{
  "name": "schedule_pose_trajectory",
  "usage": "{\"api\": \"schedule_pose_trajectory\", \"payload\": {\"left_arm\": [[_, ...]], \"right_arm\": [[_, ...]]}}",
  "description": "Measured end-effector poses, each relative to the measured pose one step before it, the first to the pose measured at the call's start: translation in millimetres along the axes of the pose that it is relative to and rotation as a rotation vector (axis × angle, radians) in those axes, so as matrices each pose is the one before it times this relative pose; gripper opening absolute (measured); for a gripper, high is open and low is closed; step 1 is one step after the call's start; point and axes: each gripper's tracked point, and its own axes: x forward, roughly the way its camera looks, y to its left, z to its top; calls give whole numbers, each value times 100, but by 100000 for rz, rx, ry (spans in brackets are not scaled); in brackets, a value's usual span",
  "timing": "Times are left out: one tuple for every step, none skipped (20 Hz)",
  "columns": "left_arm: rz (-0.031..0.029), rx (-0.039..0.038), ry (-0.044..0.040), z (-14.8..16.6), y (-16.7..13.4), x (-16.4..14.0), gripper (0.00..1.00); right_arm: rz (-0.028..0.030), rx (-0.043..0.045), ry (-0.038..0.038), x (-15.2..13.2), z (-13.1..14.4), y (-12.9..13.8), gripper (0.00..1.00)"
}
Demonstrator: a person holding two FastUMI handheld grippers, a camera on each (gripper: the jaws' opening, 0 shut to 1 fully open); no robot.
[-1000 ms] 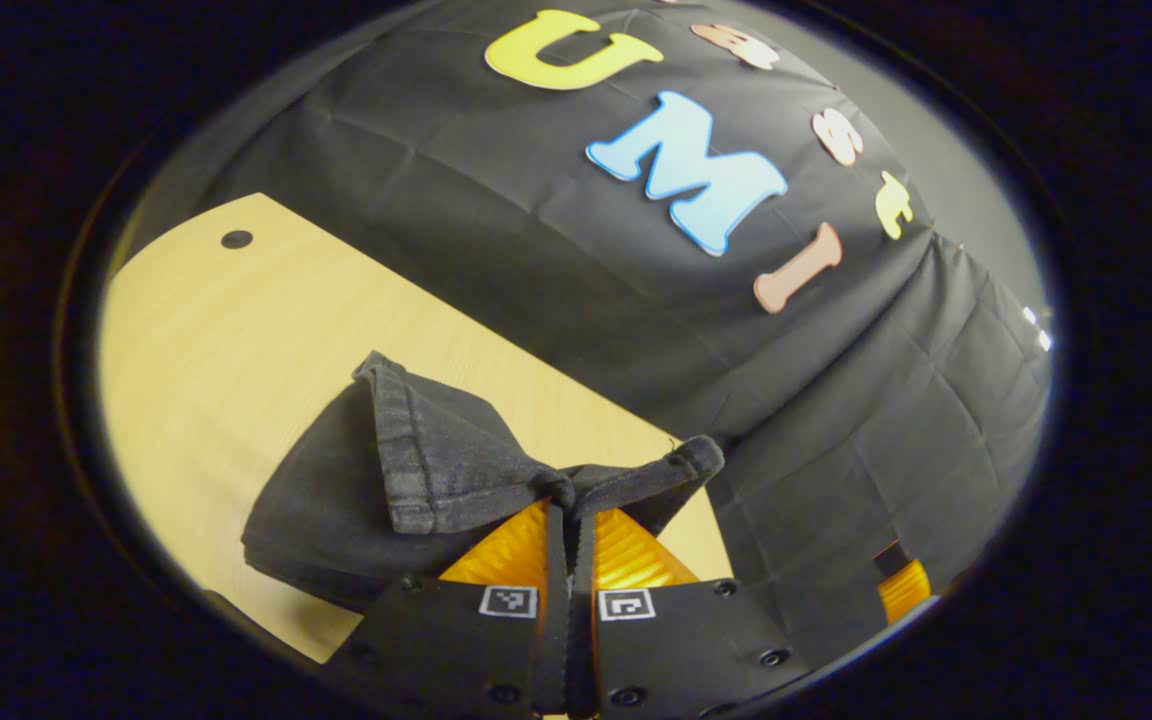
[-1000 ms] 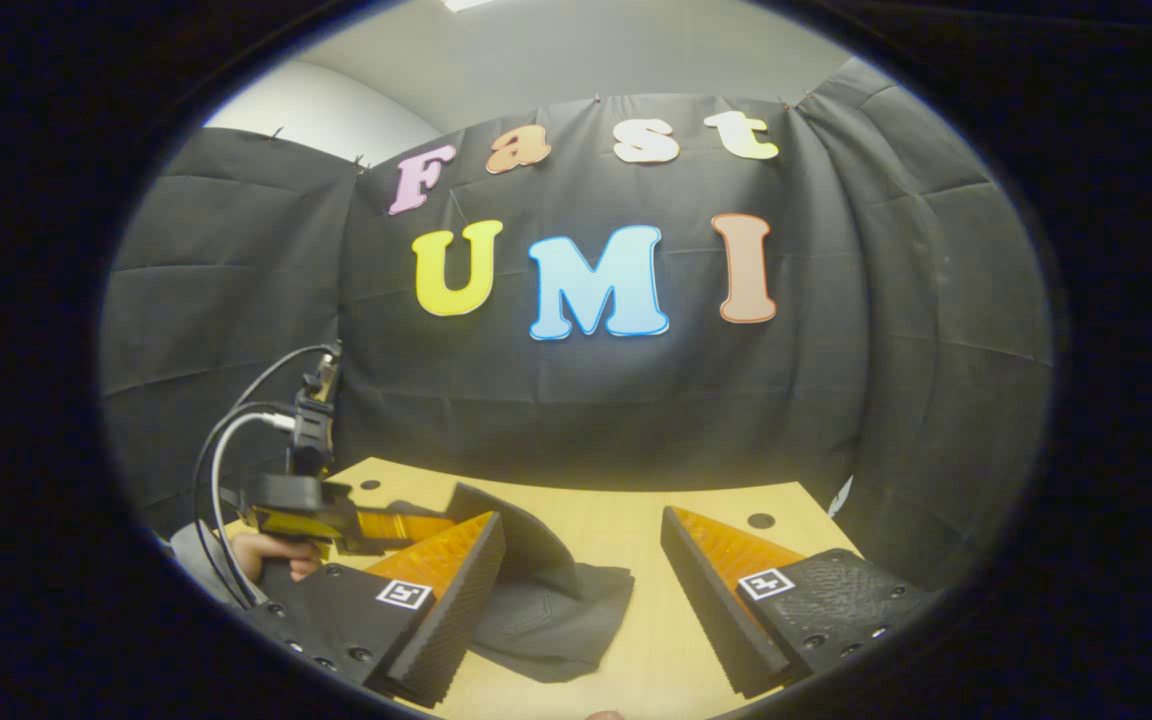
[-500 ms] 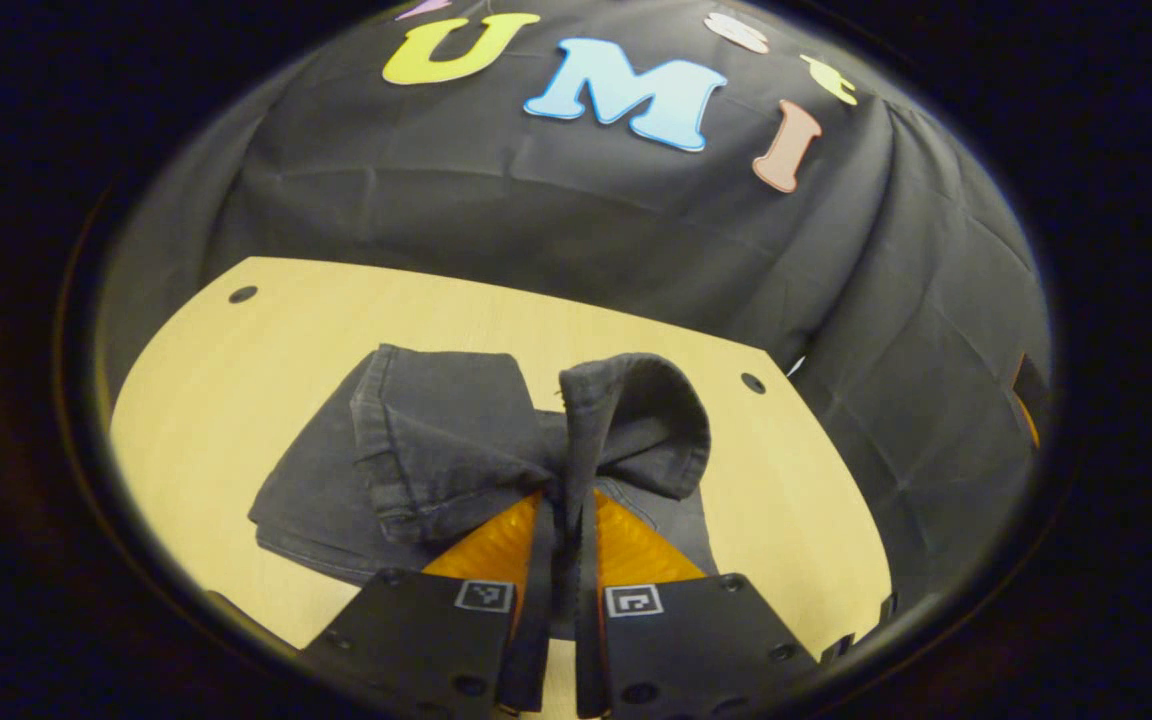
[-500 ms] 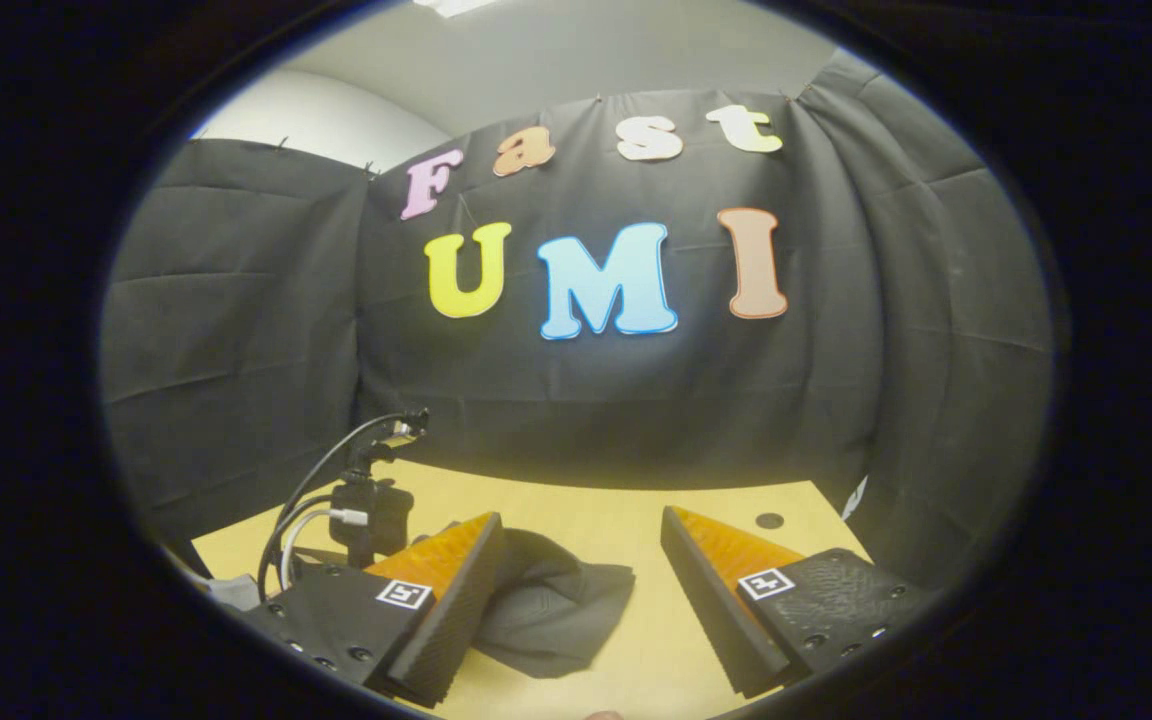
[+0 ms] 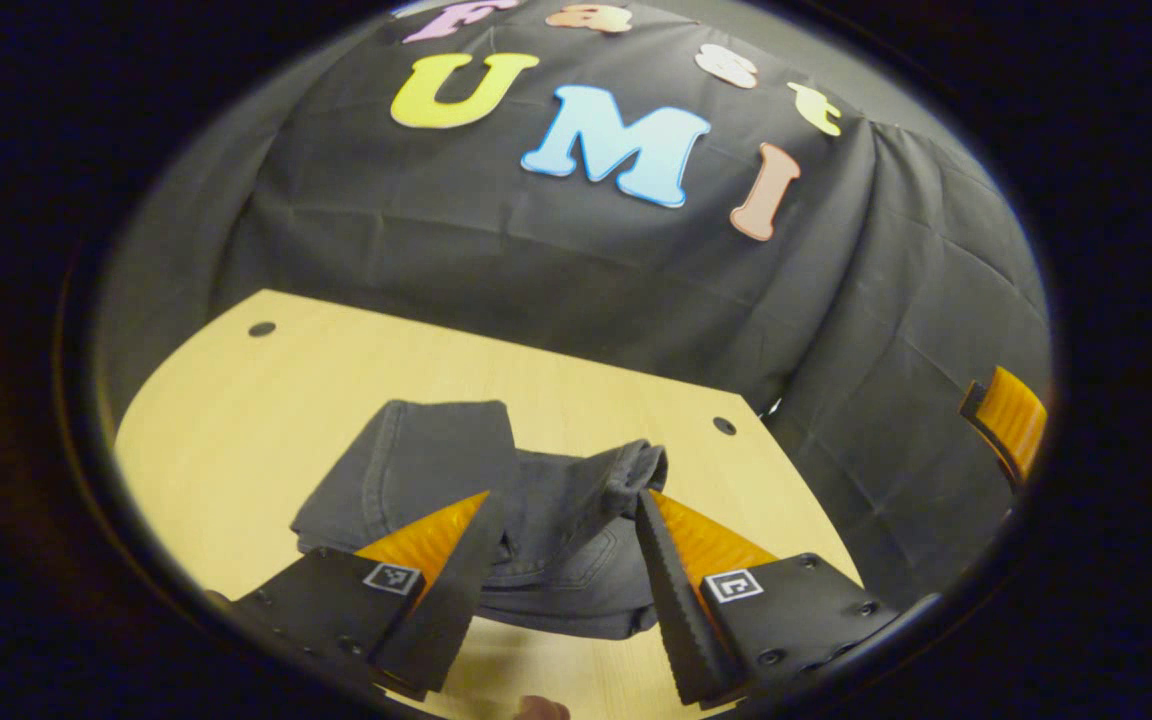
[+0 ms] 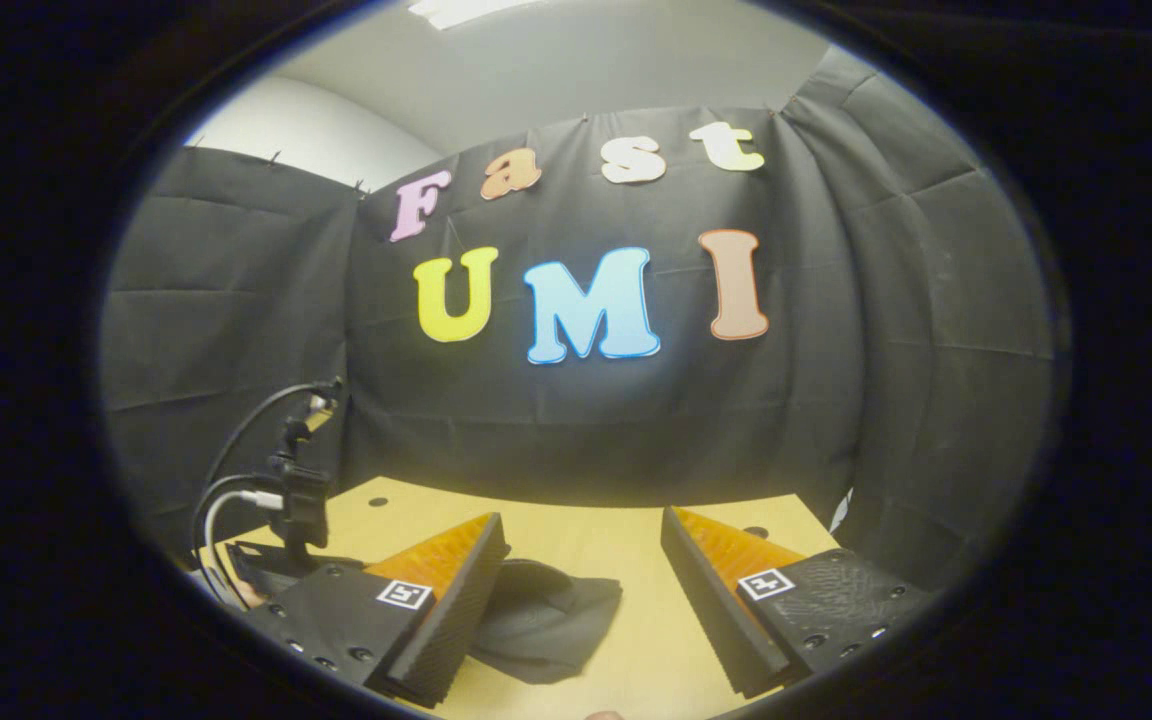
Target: Grasp the waist and the cuffs of the jeans and fold them to make the two legs overlap; first hold the waist and fold one-third of the jeans toward the cuffs, then hold the cuffs and fold the remaining one-third in the same direction to finish folding.
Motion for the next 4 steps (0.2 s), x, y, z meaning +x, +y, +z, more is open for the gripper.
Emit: {"api": "schedule_pose_trajectory", "payload": {"left_arm": [[652,2440,-4560,1673,-221,-1218,88],[836,3085,-4647,1788,84,-1017,88],[1254,2454,-4799,2232,288,-1186,88],[1263,2060,-4707,2044,416,-1032,88]], "right_arm": [[-393,-177,-436,-104,136,195,94],[-577,-400,-542,-89,220,131,94],[-762,-231,-650,-122,214,123,94],[-860,-118,-665,-60,150,92,94]]}}
